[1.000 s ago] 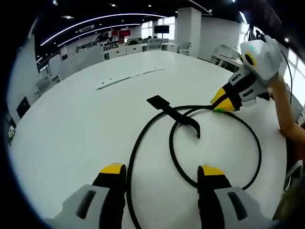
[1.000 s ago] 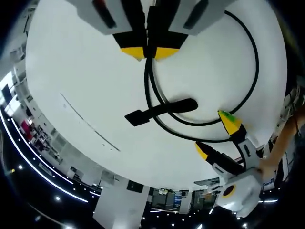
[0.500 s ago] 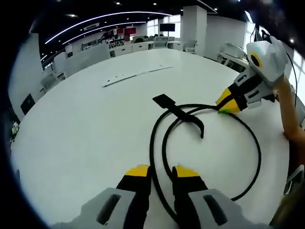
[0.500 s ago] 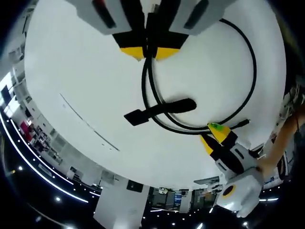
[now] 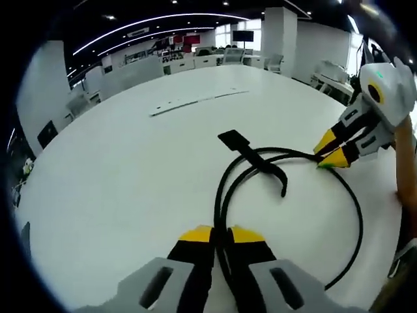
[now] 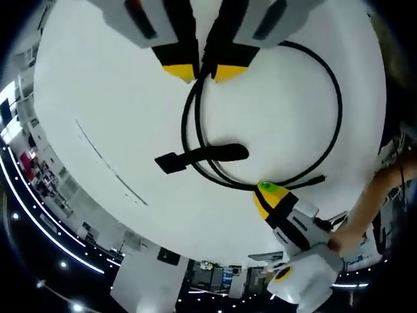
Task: Find the charging cable on the desk, coil it up and secure with Velcro.
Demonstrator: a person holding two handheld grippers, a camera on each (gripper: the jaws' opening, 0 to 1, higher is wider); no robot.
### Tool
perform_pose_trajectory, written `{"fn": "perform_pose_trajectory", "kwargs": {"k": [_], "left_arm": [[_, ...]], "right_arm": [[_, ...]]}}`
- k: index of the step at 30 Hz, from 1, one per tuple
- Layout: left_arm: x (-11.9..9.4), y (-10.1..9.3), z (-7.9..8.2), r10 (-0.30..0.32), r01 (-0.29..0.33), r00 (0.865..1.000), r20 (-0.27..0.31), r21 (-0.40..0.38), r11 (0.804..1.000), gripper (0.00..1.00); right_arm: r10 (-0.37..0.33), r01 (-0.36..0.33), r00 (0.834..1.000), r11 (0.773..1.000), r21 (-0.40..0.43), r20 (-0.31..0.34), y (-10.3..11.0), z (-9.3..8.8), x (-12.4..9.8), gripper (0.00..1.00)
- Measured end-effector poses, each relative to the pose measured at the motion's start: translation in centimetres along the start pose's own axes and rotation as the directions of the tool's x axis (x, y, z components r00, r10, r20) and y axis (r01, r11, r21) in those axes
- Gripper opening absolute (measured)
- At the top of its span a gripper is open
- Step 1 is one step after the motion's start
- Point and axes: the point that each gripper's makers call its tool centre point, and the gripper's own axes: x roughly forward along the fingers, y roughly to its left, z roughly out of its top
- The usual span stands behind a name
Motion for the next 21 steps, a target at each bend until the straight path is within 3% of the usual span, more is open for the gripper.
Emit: {"fn": "perform_pose_trajectory", "kwargs": {"k": [2,3,7,11,13,16,19,21], "left_arm": [[8.9,-3.1,-0.6,-0.026,0.026,1.000,-0.011,0.017,1.000,0.09],[9.4,-3.1,-0.8,-0.034,0.035,0.999,-0.012,0.031,0.999,0.09],[8.2,-2.6,-1.2,-0.054,0.054,0.999,0.000,0.047,0.997,0.09],[7.8,-2.3,-1.3,-0.076,0.074,0.997,0.025,0.067,0.995,0.09],[7.6,-2.2,-1.4,-0.084,0.082,0.996,0.033,0.074,0.994,0.09],[7.3,-2.1,-1.4,-0.092,0.088,0.995,0.050,0.076,0.993,0.09],[7.2,-2.1,-1.2,-0.104,0.099,0.992,0.074,0.067,0.993,0.09],[7.2,-2.2,-1.1,-0.119,0.113,0.988,0.093,0.065,0.991,0.09]], "right_arm": [[0.009,-0.012,0.997,0.999,0.037,0.081,-0.6,1.3,0.3,0.11],[0.032,-0.038,0.995,0.998,0.054,0.099,-0.6,1.6,0.5,0.12],[0.080,-0.089,0.983,0.995,0.045,0.166,-0.9,2.3,1.1,0.20],[0.053,-0.062,0.967,0.998,0.026,0.248,-2.3,4.1,2.1,0.25],[0.088,-0.103,0.949,0.994,0.032,0.302,-2.0,5.2,2.7,0.24],[0.113,-0.131,0.945,0.991,0.037,0.308,-1.8,5.3,3.6,0.24],[0.068,-0.083,0.950,0.996,0.037,0.306,-2.6,5.2,4.3,0.21],[0.096,-0.125,0.940,0.990,0.071,0.327,-2.1,5.4,4.4,0.20]]}}
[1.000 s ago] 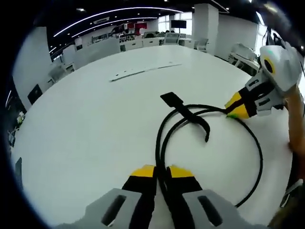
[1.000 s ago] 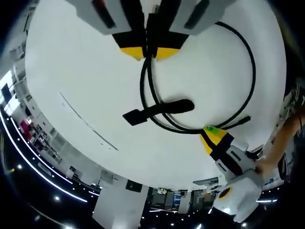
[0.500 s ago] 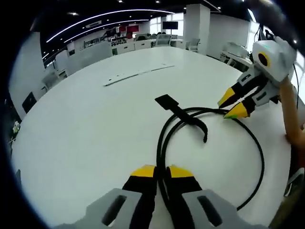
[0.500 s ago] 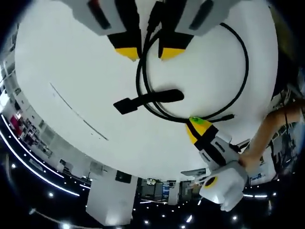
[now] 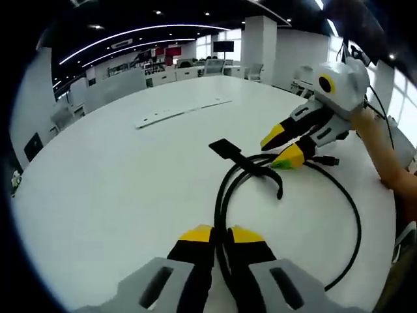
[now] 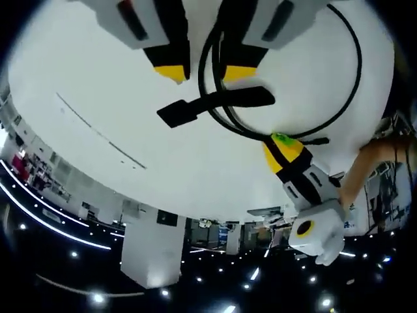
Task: Find the charging cable on the desk, coil it up and secure with Velcro.
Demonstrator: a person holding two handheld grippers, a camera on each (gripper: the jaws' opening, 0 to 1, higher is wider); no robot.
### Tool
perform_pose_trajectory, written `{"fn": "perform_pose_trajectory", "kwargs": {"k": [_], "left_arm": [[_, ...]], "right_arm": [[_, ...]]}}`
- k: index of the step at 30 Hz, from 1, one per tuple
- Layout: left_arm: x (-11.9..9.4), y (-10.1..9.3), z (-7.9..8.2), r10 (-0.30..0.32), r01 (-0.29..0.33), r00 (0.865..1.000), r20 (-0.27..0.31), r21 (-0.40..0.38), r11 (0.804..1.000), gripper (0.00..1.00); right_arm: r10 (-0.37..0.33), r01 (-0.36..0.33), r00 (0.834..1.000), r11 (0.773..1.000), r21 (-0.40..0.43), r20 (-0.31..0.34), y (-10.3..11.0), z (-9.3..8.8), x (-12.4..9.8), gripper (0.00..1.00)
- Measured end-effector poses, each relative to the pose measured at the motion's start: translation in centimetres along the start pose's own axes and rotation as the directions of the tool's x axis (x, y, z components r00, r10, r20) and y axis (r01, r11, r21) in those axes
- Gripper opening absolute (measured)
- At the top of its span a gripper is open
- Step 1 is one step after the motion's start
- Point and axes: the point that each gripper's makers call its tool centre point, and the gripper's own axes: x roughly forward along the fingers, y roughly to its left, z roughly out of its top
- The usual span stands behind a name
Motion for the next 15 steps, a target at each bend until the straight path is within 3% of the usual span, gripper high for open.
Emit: {"fn": "perform_pose_trajectory", "kwargs": {"k": [7,9,12,15], "left_arm": [[-0.6,-0.4,0.0,-0.073,0.073,0.997,0.027,0.013,0.997,0.09],[-0.8,-0.5,0.0,-0.093,0.093,0.995,0.035,-0.017,0.995,0.09],[-0.9,-0.4,0.1,-0.090,0.093,0.994,0.057,-0.054,0.994,0.09],[-1.2,-0.4,-0.1,-0.058,0.061,0.997,0.053,-0.063,0.996,0.09]], "right_arm": [[0.035,-0.037,0.999,0.999,0.039,0.038,0.4,0.3,0.4,0.21],[0.034,-0.038,0.998,0.997,0.064,0.058,0.3,0.4,0.5,0.19],[0.021,-0.027,0.998,0.995,0.097,0.064,0.4,0.5,0.6,0.14],[-0.009,0.006,0.999,0.998,0.067,0.047,0.6,0.4,0.7,0.11]]}}
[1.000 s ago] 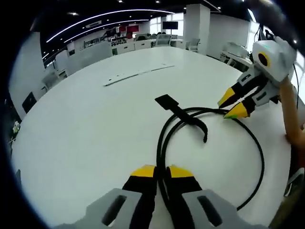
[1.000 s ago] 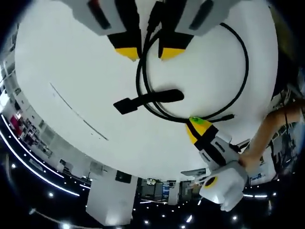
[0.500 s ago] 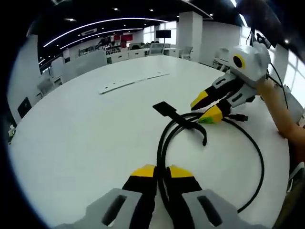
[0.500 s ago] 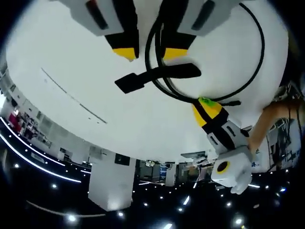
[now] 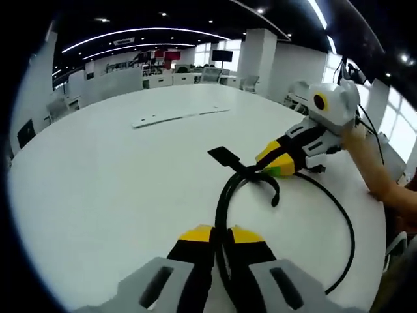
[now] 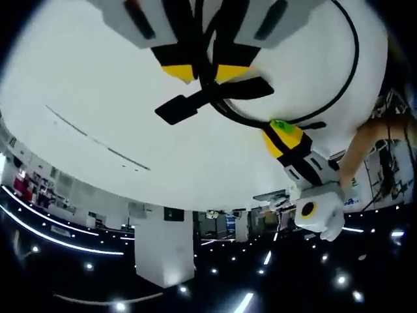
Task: Find the charging cable on the desk, coil it up and secure with Velcro.
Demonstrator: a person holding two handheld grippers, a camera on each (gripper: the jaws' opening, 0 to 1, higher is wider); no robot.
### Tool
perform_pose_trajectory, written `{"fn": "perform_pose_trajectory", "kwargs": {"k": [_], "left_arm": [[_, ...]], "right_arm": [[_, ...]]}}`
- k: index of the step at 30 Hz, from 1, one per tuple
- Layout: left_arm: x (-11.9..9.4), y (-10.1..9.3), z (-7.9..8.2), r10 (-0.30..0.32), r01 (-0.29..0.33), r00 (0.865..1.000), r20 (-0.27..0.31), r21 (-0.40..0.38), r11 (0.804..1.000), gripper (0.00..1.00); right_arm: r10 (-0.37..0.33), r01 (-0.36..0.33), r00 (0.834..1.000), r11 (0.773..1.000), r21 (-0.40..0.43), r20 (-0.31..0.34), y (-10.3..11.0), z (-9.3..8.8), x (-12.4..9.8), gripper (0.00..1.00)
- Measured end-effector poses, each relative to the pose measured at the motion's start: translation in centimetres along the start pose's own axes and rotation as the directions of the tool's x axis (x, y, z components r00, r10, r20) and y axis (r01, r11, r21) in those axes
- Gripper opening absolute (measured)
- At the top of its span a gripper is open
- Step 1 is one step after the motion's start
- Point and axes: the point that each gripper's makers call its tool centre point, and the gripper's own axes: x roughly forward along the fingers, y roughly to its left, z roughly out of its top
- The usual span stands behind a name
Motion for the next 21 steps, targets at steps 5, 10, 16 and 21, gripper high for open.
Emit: {"fn": "perform_pose_trajectory", "kwargs": {"k": [5,10,16,21], "left_arm": [[-0.8,0.2,-0.3,0.097,-0.097,0.995,0.001,0.012,0.995,0.09],[-1.8,0.7,-0.7,0.152,-0.151,0.988,0.020,-0.031,0.988,0.09],[-2.7,1.0,-1.0,0.186,-0.186,0.982,0.033,-0.022,0.982,0.09],[4.4,0.9,1.0,0.161,-0.161,0.986,0.049,-0.003,0.987,0.09]], "right_arm": [[-0.043,0.043,0.999,0.999,-0.017,-0.022,0.6,-0.1,-0.1,0.10],[-0.071,0.070,0.997,0.997,-0.023,-0.031,1.3,-0.4,-0.4,0.09],[-0.093,0.091,0.995,0.995,-0.049,-0.039,-0.6,-0.1,-0.2,0.09],[-0.053,0.048,0.997,0.993,-0.112,-0.048,-0.4,-0.1,-0.7,0.12]]}}
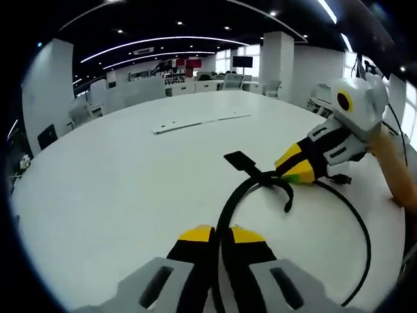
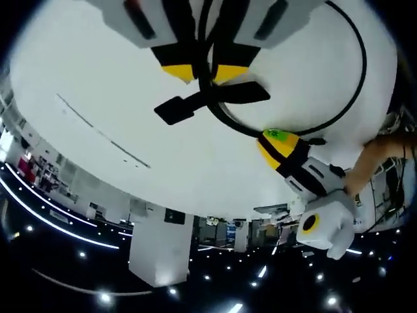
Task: Find the charging cable on the desk, coil it up and secure with Velcro.
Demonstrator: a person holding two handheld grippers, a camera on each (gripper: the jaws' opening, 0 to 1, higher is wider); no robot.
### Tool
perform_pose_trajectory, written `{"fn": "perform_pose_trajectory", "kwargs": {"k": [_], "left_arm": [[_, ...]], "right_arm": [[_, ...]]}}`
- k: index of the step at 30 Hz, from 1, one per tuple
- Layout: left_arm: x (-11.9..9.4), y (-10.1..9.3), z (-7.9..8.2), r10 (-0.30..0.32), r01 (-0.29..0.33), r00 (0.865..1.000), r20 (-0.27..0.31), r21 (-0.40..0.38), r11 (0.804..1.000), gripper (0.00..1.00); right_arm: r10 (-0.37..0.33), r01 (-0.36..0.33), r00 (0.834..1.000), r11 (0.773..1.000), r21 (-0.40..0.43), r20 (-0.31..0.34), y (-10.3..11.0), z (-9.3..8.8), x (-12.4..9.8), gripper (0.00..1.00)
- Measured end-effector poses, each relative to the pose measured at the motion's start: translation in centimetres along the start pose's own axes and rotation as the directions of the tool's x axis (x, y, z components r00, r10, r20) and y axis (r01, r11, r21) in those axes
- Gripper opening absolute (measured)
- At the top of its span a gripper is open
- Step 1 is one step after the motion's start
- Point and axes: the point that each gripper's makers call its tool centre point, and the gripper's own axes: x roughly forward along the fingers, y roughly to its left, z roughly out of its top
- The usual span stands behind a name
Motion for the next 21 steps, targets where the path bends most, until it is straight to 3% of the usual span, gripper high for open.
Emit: {"fn": "perform_pose_trajectory", "kwargs": {"k": [10,11,12,14,16,17,21], "left_arm": [[0.1,0.2,0.1,-0.010,0.010,1.000,0.009,0.009,1.000,0.09],[0.1,0.2,0.1,-0.011,0.011,1.000,0.009,0.010,1.000,0.09],[0.1,0.3,0.1,-0.011,0.011,1.000,0.010,0.010,1.000,0.09],[0.1,0.3,0.1,-0.014,0.014,1.000,0.012,0.012,1.000,0.09],[0.1,0.3,0.1,-0.016,0.016,1.000,0.013,0.015,1.000,0.09],[0.2,0.3,0.1,-0.017,0.017,1.000,0.014,0.015,1.000,0.09],[0.2,0.3,0.1,-0.019,0.019,1.000,0.015,0.018,1.000,0.09]], "right_arm": [[-0.015,0.019,1.000,0.981,-0.194,0.019,0.5,0.4,0.0,0.14],[-0.032,0.040,0.999,0.959,-0.280,0.034,0.3,0.7,0.1,0.12],[-0.036,0.046,0.999,0.953,-0.300,0.038,0.2,0.8,0.1,0.12],[-0.044,0.075,0.996,0.879,-0.471,0.077,0.5,1.5,0.0,0.12],[-0.022,0.092,0.992,0.808,-0.583,0.125,1.3,2.0,0.0,0.11],[-0.018,0.098,0.990,0.796,-0.598,0.138,1.5,2.1,0.0,0.11],[-0.031,0.077,0.996,0.770,-0.633,0.082,1.3,1.1,0.1,0.10]]}}
